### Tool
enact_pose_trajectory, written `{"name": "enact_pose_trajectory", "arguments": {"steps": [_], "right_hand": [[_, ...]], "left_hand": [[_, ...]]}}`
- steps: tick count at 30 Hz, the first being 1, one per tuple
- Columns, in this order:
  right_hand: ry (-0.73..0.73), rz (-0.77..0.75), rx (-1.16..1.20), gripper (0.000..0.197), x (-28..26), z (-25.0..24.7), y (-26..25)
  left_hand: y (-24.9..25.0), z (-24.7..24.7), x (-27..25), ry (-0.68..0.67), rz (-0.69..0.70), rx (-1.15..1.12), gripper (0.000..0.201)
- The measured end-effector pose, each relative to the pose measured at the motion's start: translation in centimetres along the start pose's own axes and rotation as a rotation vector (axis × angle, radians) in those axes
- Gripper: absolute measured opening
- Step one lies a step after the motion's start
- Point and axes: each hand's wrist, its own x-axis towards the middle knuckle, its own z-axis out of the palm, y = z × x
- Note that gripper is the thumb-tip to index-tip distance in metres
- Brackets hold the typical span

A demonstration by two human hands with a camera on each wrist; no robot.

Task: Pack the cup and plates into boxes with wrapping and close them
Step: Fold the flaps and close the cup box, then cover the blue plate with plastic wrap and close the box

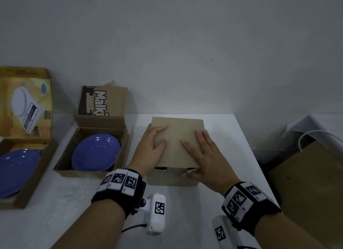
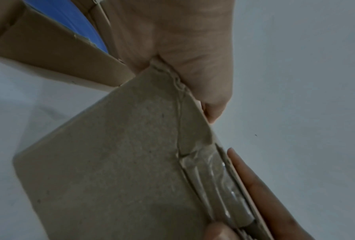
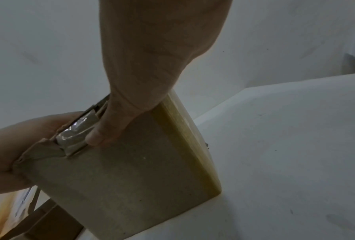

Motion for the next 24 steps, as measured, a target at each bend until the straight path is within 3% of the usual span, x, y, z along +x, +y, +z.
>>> {"name": "enact_pose_trajectory", "arguments": {"steps": [6, 13, 16, 19, 21, 24], "right_hand": [[0.024, -0.003, 0.038, 0.074, -0.2, 0.3, 0.0], [-0.005, 0.108, 0.044, 0.091, 0.2, -1.8, -2.8], [0.161, 0.023, 0.037, 0.065, 1.6, -2.3, -7.3], [0.314, -0.17, 0.06, 0.029, 3.7, -0.6, -12.4], [0.291, -0.258, 0.083, 0.024, 5.4, 1.5, -15.9], [0.166, -0.193, 0.097, 0.033, 7.8, 5.0, -19.8]], "left_hand": [[0.3, -0.3, -0.7, -0.016, -0.02, -0.003, 0.044], [1.3, -2.9, -4.5, -0.003, 0.006, 0.051, 0.033], [-0.4, -7.2, -5.0, 0.14, 0.032, 0.203, 0.02], [-3.9, -12.5, -5.1, 0.27, -0.048, 0.386, 0.016], [-6.4, -15.8, -5.6, 0.284, -0.116, 0.506, 0.017], [-9.9, -19.3, -6.5, 0.167, -0.145, 0.614, 0.017]]}}
